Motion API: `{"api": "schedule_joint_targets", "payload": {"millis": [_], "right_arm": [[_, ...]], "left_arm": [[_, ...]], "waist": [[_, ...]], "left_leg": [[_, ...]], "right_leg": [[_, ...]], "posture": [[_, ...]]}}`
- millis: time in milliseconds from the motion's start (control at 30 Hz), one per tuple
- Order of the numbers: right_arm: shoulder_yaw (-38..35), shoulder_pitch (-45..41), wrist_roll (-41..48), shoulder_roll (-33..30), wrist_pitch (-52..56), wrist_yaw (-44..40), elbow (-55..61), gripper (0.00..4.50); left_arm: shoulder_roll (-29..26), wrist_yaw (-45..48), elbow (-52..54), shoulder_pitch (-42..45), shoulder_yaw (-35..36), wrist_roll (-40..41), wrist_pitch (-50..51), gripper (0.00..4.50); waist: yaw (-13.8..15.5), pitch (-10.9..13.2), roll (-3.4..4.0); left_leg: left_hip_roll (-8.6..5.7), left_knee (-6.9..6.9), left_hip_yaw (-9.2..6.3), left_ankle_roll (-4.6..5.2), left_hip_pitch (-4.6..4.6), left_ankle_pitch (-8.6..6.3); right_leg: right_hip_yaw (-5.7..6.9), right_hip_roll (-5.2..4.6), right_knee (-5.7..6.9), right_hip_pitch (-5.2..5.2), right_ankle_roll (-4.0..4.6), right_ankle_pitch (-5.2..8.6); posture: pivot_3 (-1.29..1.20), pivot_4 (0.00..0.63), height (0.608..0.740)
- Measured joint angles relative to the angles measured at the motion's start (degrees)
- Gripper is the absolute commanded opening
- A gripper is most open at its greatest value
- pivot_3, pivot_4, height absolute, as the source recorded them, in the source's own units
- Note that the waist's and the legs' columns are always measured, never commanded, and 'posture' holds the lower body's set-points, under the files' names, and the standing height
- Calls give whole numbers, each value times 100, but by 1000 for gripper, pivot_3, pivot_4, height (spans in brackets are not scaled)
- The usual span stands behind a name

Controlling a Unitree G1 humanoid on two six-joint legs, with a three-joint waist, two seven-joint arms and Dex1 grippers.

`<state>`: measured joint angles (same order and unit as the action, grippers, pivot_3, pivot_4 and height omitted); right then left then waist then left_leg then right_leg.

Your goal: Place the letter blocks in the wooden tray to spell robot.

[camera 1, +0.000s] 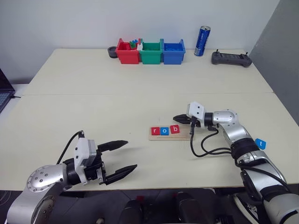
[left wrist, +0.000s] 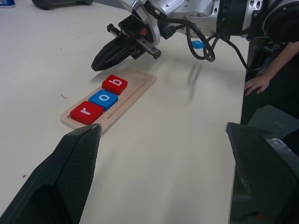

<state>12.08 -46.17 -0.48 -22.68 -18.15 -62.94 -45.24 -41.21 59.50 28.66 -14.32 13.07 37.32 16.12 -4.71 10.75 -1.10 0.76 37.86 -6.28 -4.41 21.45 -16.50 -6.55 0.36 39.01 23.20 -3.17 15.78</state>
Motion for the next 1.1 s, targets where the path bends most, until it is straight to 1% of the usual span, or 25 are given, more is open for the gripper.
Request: {"api": "schedule_joint_targets", "payload": {"millis": [400,1100], "right_arm": [[51,96,-72,-66,-389,-75,3,47],[150,239,-329,-135,-617,-78,10,47]], "left_arm": [[-5,-4,-1,86,3,0,3,4500],[-4,-4,-8,117,4,-1,3,4500]], "waist": [[-5,0,0],[-9,0,0]], "left_leg": [[0,0,0,0,0,0],[0,0,0,0,0,0]], "right_leg": [[0,0,0,0,0,0],[0,0,1,0,0,0]], "posture": [[0,150,740],[0,150,740]]}}
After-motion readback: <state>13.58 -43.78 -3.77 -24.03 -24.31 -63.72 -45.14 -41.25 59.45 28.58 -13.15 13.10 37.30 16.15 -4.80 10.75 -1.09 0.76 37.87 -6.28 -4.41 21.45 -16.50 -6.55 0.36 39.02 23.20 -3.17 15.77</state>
